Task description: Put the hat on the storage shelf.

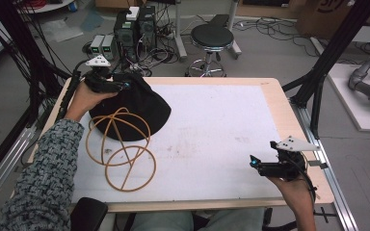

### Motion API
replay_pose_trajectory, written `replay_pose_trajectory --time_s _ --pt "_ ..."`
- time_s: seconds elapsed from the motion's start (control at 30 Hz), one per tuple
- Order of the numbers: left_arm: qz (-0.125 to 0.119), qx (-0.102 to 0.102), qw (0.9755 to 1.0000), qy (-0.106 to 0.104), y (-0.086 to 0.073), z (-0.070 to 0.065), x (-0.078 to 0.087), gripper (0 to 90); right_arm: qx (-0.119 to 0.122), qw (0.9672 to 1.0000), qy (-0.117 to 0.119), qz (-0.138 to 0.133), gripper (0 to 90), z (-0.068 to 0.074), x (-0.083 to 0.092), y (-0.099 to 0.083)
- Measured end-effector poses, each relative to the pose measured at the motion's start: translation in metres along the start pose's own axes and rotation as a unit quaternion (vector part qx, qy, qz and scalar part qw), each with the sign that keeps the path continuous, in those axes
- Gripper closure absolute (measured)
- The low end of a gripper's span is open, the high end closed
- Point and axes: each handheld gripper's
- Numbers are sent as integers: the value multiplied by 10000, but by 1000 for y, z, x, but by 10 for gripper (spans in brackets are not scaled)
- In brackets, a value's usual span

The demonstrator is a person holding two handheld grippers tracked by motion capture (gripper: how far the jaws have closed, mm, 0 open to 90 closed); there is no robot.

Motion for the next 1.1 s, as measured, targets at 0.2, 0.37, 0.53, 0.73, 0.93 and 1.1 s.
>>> replay_pose_trajectory --time_s 0.2,0.37,0.53,0.73,0.93,1.1 --pt "33 25 10000 -89 -1 0 0 647 -1 10000 -5 4 103 0 0 0" --pt "66 7 9999 -105 -1 0 0 801 -8 10000 -2 35 103 0 0 -1" --pt "-2 111 9999 -131 1 5 8 865 -13 10000 7 27 103 0 0 -1" --pt "-245 204 9995 19 6 11 26 872 14 10000 17 23 103 0 -1 0" --pt "-630 362 9972 150 15 19 52 872 1 10000 21 27 103 1 -1 0" --pt "-817 364 9957 248 23 24 69 871 -5 10000 44 37 103 0 -2 1"
Point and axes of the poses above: each handheld gripper's, and its own axes: x roughly backward along the jaws, y roughly out of its top, z roughly to its left, and after that the axes turned 4 degrees about -x, right-handed
